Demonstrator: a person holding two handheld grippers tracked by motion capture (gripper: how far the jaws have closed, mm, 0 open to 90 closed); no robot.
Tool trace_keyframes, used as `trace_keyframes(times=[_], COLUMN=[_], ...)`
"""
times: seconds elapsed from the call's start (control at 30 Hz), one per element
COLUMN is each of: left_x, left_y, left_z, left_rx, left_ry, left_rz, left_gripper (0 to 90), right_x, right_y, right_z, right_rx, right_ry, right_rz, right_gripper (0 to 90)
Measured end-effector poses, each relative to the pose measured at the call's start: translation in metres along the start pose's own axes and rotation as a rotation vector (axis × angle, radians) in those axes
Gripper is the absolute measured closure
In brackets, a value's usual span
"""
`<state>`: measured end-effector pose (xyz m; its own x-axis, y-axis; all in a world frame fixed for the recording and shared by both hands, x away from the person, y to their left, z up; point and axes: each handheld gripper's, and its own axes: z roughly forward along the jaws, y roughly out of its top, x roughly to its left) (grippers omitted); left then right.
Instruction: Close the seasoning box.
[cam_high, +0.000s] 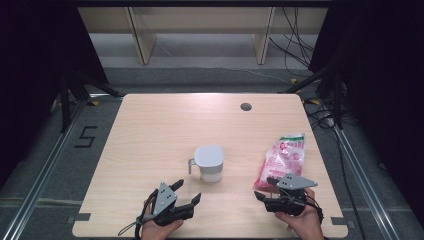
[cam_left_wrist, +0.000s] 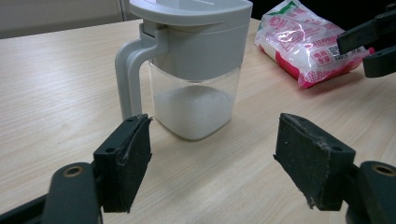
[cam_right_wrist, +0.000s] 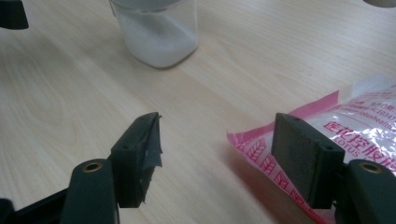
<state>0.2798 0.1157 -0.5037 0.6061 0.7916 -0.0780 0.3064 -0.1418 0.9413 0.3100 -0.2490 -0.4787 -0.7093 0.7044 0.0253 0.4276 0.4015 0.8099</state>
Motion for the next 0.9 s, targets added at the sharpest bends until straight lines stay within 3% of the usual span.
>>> trace_keyframes(times=[0.03, 0.1, 0.23, 0.27, 0.33, 0.4, 0.53, 0.83, 0.87, 0.9], left_x=[0.0003, 0.0002, -0.0011, -0.0004, -0.0007, -0.0022, -0.0026, -0.0003, -0.0021, -0.0009], left_y=[-0.0005, -0.0016, -0.0028, -0.0025, -0.0028, -0.0035, -0.0041, -0.0036, -0.0043, -0.0037], left_z=[-0.0003, 0.0004, 0.0004, 0.0004, 0.0008, 0.0013, 0.0023, 0.0021, 0.0022, 0.0022], left_rx=[0.003, -0.002, 0.007, 0.007, 0.008, 0.011, -0.001, 0.013, 0.009, 0.011], left_ry=[0.0, 0.001, 0.0, -0.006, -0.008, -0.006, -0.01, -0.021, -0.012, -0.016], left_rz=[0.004, 0.0, -0.003, 0.018, 0.019, -0.006, -0.005, 0.024, -0.009, 0.003], left_gripper=[26.0, 25.9, 25.9, 25.9, 25.9, 25.9, 25.8, 25.8, 25.8, 25.8], right_x=[0.0026, 0.0019, 0.0035, 0.006, 0.0037, 0.0041, 0.0033, 0.0041, 0.0041, 0.0041], right_y=[-0.0015, -0.0036, -0.0059, -0.0065, -0.0064, -0.0068, -0.0073, -0.0075, -0.0075, -0.0076], right_z=[-0.0008, -0.0011, -0.0001, -0.0002, 0.0005, 0.0014, 0.0027, 0.0036, 0.0036, 0.0037], right_rx=[0.001, 0.004, 0.02, 0.033, 0.029, 0.033, 0.036, 0.049, 0.049, 0.051], right_ry=[-0.009, -0.011, -0.007, 0.0, 0.003, 0.011, 0.005, 0.01, 0.01, 0.006], right_rz=[0.02, -0.004, -0.01, 0.015, -0.02, -0.012, -0.03, -0.018, -0.018, -0.019], right_gripper=[33.5, 33.4, 33.1, 33.1, 33.0, 32.8, 32.8, 32.6, 32.6, 32.6])
